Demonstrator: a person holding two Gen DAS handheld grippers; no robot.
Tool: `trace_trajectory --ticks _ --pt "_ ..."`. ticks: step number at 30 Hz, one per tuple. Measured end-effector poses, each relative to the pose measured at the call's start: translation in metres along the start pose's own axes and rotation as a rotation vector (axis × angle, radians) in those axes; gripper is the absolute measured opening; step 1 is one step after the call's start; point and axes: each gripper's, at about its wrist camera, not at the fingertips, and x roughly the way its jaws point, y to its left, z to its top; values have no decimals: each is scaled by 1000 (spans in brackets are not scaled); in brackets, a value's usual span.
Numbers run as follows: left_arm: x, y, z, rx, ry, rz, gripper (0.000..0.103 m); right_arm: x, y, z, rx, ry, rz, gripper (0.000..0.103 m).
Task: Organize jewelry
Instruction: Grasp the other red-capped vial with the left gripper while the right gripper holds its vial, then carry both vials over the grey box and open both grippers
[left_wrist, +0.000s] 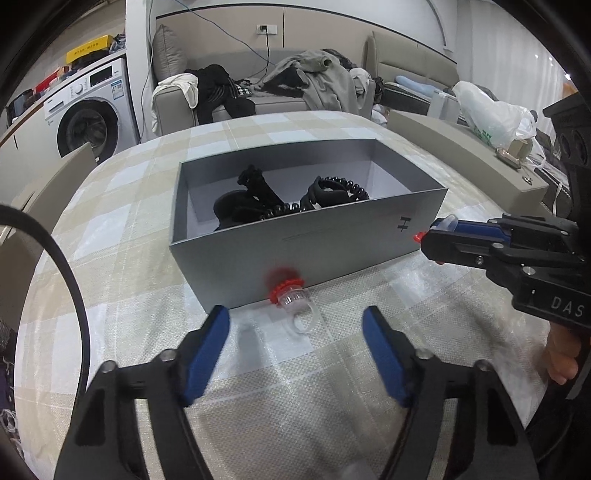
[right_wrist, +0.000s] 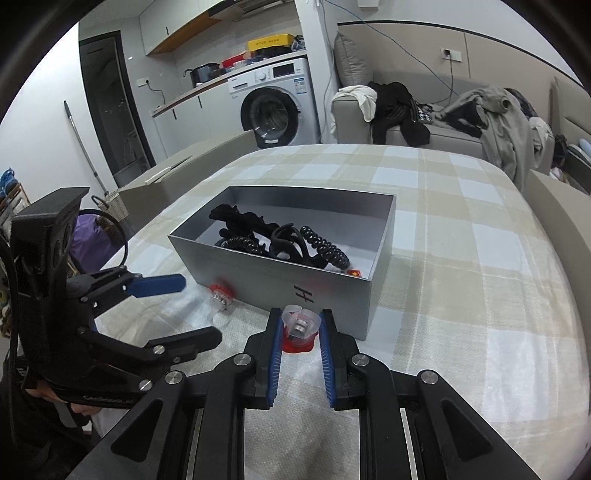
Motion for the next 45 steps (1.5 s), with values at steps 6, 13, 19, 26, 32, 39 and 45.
trace_trajectory --ticks 6,13,19,26,32,39,45 --pt "5 -4 1 6 40 -10 49 -1 -2 0 8 0 6 18" --pt "8 -3 4 -1 64 -18 31 0 0 -1 5 6 8 18" --pt "6 2 5 -30 52 -43 14 -1 0 0 4 6 7 18" --pt "4 -2 2 -7 37 -54 14 1 -1 0 8 4 6 18" --pt "-1 -2 -1 5 17 -52 14 1 -1 0 5 5 8 18" --pt "-4 -4 -1 24 -3 -39 14 4 -2 -2 8 10 9 18" --pt "-6 -3 -2 22 -19 -38 14 4 -1 -3 6 9 11 18"
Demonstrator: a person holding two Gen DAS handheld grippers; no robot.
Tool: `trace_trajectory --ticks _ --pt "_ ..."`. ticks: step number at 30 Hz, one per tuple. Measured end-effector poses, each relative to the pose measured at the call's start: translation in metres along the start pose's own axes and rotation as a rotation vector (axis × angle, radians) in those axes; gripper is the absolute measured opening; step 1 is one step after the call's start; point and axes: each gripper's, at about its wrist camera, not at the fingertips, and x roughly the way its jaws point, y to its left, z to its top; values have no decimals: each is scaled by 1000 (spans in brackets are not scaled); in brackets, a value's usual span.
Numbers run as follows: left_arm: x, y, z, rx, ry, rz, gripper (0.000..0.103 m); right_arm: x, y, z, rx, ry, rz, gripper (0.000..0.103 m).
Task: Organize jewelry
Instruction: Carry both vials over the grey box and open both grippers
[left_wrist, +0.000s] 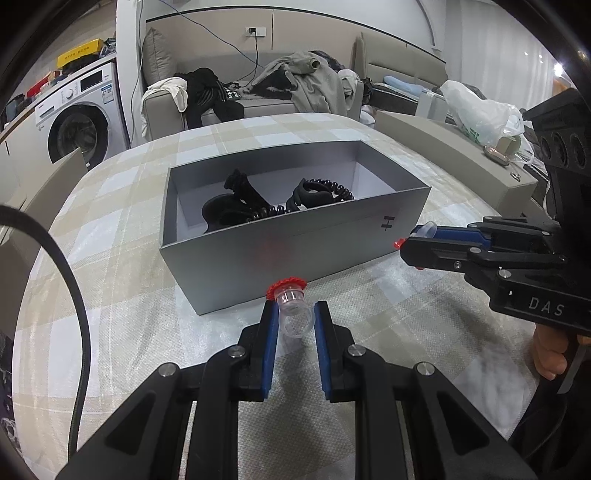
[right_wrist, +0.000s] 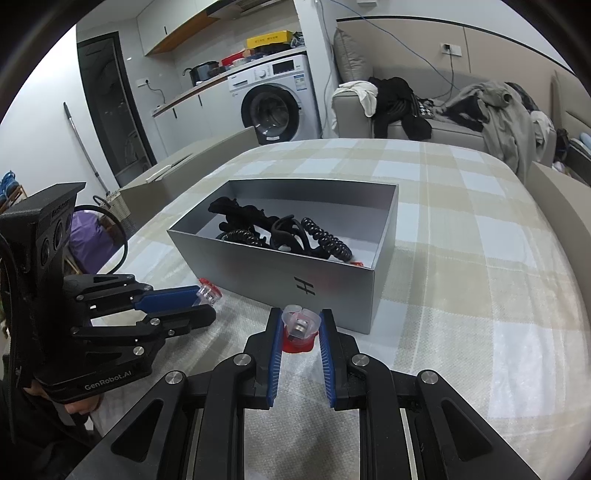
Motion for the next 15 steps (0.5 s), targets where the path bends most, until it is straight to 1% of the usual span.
trace_trajectory --ticks 15 --pt "-13 1 7 -5 -58 9 14 -13 -1 6 14 -44 4 18"
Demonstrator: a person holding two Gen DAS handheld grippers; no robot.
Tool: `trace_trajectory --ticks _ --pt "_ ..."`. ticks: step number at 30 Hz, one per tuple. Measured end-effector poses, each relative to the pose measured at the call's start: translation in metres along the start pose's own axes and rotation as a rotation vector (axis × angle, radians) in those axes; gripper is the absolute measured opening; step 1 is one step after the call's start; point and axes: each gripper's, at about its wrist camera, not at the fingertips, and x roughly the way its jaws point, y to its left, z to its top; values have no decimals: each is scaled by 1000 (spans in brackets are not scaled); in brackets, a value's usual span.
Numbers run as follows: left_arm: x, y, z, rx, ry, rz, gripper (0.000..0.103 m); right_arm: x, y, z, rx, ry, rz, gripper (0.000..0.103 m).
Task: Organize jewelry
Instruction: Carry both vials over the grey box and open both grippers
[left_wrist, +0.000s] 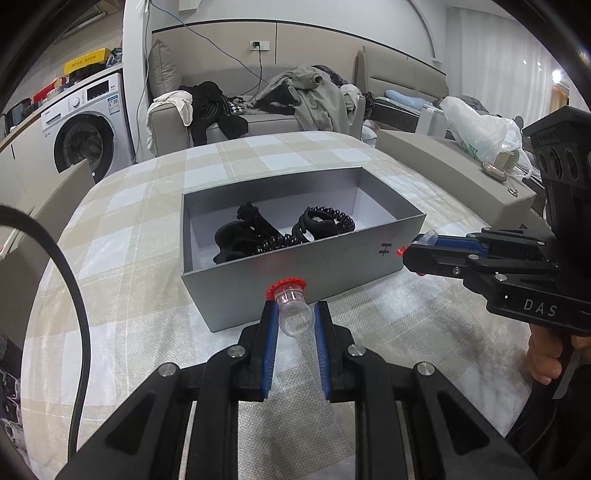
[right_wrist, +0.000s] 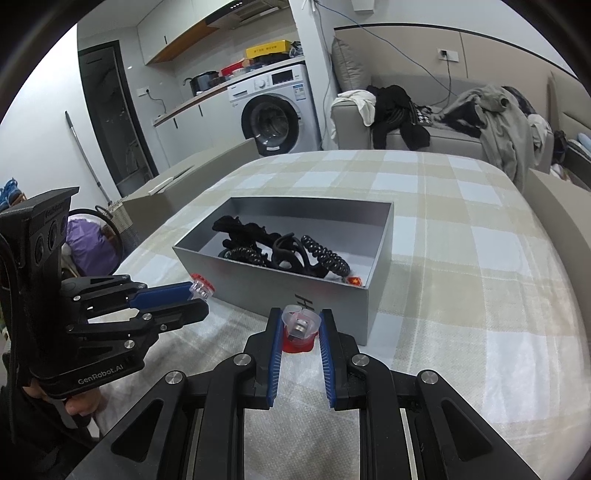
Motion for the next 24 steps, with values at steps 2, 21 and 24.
trace_trajectory --ticks 2,21,24 --pt "-1 1 2 -4 -6 1 14 -4 0 2 3 -12 1 18" --pt "-19 9 36 -34 -110 10 14 -29 6 39 9 -119 14 18" --pt "-19 11 43 -42 -124 7 14 -31 7 46 13 -135 14 18"
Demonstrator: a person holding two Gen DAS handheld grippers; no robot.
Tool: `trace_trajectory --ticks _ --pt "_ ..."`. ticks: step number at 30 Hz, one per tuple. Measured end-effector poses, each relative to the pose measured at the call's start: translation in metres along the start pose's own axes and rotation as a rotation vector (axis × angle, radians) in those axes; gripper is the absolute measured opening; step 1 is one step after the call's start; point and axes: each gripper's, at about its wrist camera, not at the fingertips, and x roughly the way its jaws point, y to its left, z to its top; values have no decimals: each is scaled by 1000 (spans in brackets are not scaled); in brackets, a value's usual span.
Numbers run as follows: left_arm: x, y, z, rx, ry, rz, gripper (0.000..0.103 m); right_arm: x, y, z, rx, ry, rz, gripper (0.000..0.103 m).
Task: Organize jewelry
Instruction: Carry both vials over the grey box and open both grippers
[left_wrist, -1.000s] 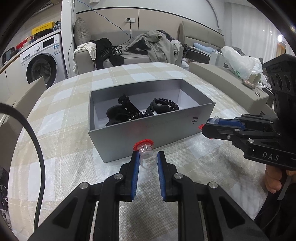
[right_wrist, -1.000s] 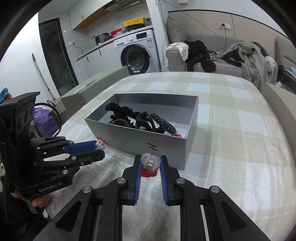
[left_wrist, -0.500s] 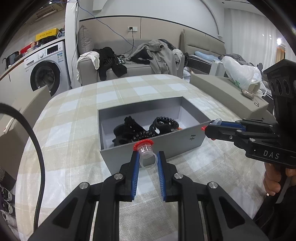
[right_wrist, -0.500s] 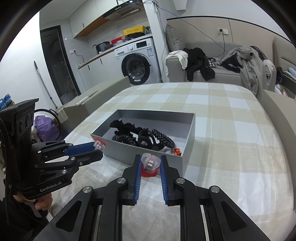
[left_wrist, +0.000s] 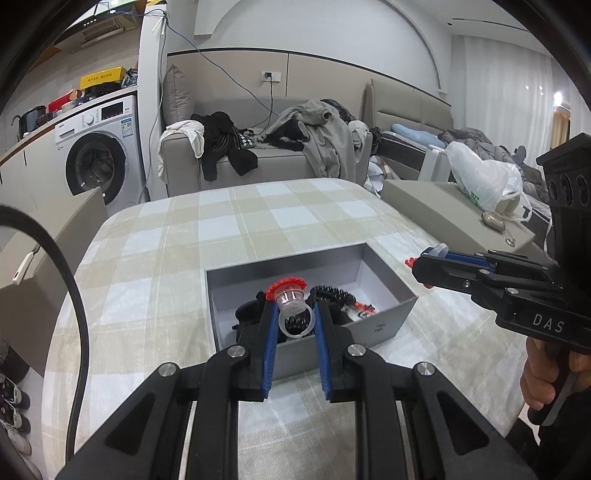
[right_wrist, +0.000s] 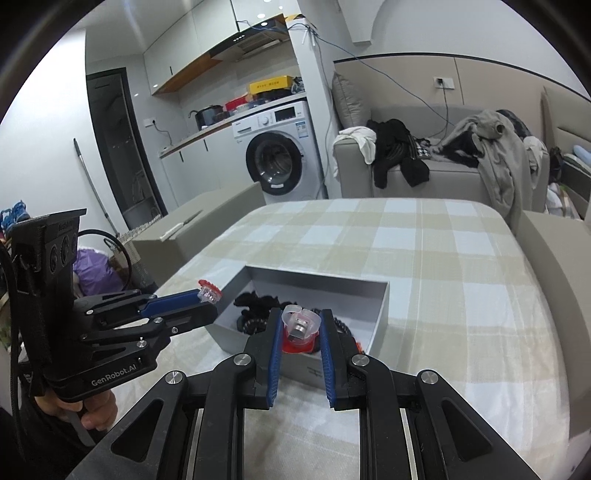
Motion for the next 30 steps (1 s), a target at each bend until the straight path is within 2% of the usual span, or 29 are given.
trace_trajectory --ticks 10,14,19,30 --pt "16 -2 18 -10 -28 14 14 13 -12 16 41 -34 -12 18" --pt "25 4 12 -26 -20 -3 14 23 -23 12 56 -8 -28 18" --pt "34 7 7 -23 17 10 14 32 -32 8 76 18 -34 18" --pt "39 16 1 -51 46 26 14 41 -32 -1 88 60 -26 18"
